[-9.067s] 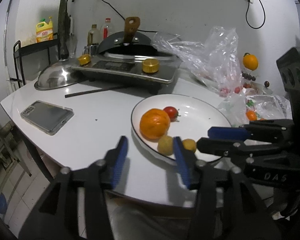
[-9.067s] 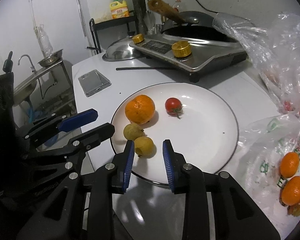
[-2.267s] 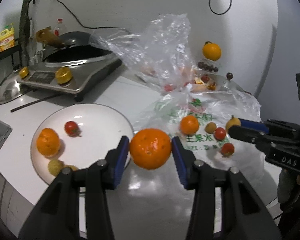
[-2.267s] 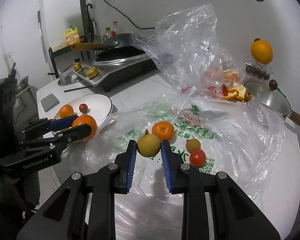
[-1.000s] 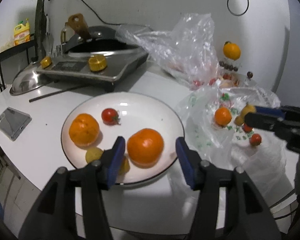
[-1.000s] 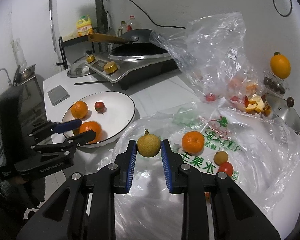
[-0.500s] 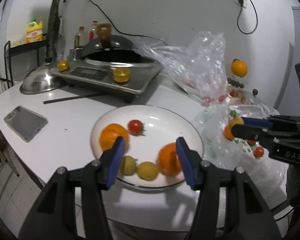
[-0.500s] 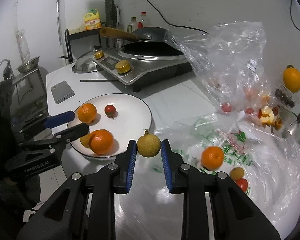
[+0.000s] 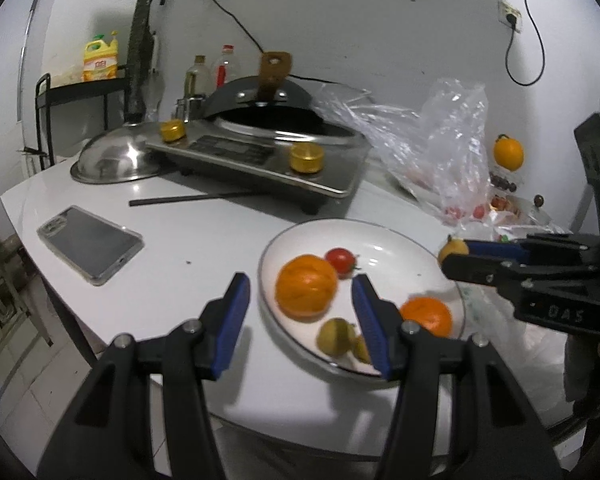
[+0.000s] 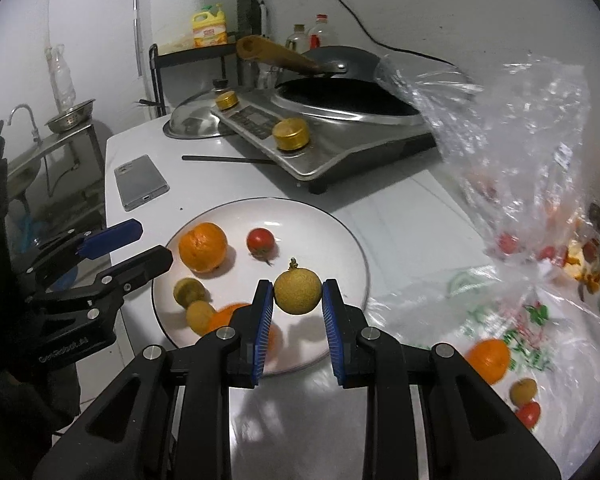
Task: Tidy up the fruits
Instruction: 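Lower the right gripper's yellow fruit onto the plate and open it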
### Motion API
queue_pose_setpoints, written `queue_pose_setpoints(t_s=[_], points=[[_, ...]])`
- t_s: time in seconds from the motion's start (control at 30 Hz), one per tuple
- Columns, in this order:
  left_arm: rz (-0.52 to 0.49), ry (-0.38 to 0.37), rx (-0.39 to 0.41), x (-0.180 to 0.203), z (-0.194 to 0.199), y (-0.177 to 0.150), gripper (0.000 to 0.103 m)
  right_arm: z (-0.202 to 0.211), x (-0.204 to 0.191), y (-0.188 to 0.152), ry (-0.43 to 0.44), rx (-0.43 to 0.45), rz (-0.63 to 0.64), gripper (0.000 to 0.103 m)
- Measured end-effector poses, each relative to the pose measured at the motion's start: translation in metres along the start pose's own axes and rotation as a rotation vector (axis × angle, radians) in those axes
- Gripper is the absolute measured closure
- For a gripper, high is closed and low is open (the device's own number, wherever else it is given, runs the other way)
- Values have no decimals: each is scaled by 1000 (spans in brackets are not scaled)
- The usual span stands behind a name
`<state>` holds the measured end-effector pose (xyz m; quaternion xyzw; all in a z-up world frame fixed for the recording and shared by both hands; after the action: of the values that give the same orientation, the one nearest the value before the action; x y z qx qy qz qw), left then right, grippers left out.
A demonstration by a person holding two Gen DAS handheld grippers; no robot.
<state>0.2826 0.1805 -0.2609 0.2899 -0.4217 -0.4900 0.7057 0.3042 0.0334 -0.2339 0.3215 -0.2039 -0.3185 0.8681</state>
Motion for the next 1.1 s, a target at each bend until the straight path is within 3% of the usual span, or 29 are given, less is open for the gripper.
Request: queue_pose_setpoints(t_s=[0.57, 1.0, 1.1], points=[[82, 42, -13, -51, -8, -1, 49, -68, -38, 17, 76, -81, 30, 76], [88, 62, -21, -66, -10, -1, 49, -93, -30, 21, 40, -117, -14, 76], [84, 63, -25, -63, -10, -1, 49, -93, -26, 22, 41, -118, -28, 71]])
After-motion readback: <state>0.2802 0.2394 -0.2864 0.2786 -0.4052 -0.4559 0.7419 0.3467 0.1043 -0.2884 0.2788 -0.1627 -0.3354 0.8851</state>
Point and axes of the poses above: each gripper's, at about its wrist camera, not at the fingertips, and z roughly against the way its jaws point, x to its right, y to its top, the point moved 10 cm from there along -z, roughly the way its jaws point, and after that the axes turned 9 degrees about z, right-handed, at the moved point
